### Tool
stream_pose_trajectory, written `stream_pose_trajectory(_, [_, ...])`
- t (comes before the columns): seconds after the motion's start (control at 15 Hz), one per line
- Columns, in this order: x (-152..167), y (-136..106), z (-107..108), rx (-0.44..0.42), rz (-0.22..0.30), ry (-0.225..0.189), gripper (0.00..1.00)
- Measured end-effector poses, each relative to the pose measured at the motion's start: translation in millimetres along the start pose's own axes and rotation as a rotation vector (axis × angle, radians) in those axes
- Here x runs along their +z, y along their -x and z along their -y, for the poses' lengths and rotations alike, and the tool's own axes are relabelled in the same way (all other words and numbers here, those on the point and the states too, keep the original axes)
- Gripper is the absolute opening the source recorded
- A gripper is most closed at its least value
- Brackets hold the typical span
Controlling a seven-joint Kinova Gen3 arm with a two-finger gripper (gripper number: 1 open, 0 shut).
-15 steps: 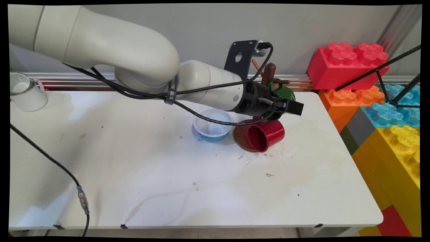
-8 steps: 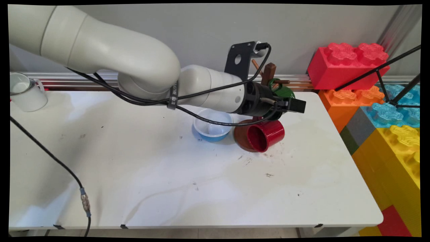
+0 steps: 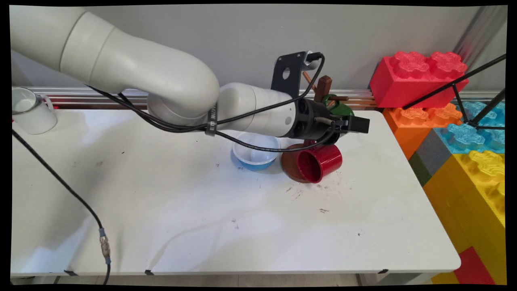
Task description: Pick up the green mug from the rack
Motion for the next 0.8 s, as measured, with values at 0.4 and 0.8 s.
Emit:
stream_pose_trajectory(0.4, [5.4,2.9,2.2,-0.015,-0.014,0.010,1.00])
stream_pose_trajectory(0.8, [7.6,3.6,4.3,-0.012,-0.026,0.011,0.00])
